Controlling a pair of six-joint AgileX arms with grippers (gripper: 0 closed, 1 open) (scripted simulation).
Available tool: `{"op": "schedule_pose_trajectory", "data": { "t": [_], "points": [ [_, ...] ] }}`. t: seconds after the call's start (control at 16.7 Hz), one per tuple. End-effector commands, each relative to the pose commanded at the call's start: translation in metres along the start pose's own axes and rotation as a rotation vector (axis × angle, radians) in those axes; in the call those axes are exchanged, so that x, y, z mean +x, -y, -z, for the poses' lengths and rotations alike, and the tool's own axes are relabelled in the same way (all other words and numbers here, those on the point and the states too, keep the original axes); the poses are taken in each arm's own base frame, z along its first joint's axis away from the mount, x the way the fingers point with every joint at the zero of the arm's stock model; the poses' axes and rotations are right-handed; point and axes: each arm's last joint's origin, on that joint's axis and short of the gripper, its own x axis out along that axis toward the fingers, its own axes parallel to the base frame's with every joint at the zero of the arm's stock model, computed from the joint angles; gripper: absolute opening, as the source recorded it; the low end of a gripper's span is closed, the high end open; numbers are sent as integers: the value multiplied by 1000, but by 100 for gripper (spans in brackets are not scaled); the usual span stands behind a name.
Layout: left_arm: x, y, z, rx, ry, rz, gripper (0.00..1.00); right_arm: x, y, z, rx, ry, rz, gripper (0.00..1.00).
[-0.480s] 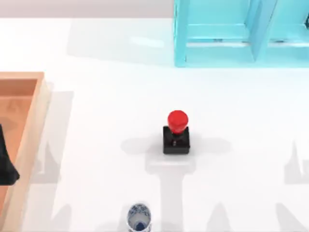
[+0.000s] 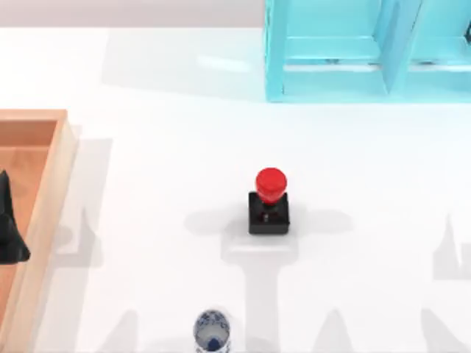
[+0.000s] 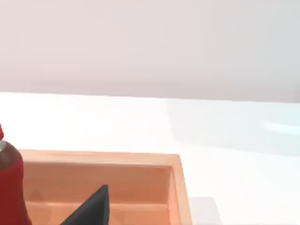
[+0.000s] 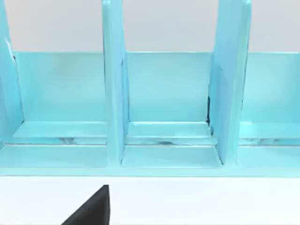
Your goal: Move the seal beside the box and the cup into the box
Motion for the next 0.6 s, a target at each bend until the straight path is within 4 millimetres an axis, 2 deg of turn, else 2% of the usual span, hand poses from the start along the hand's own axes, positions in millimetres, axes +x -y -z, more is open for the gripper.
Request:
{"op": "schedule_pose_trajectory", "data": {
  "t": [0.18,0.3,0.42,0.6],
  "points": [
    [7,9,-39,-51,-130,50,100,0,0,0,0,0,0,100],
    [19,19,-69,-86,-241,83,100,0,0,0,0,0,0,100],
    [38,31,-98,-118,-366,111,100,0,0,0,0,0,0,100],
    [79,59,-134,-152,-573,138,100,0,0,0,0,0,0,100]
  ]
}}
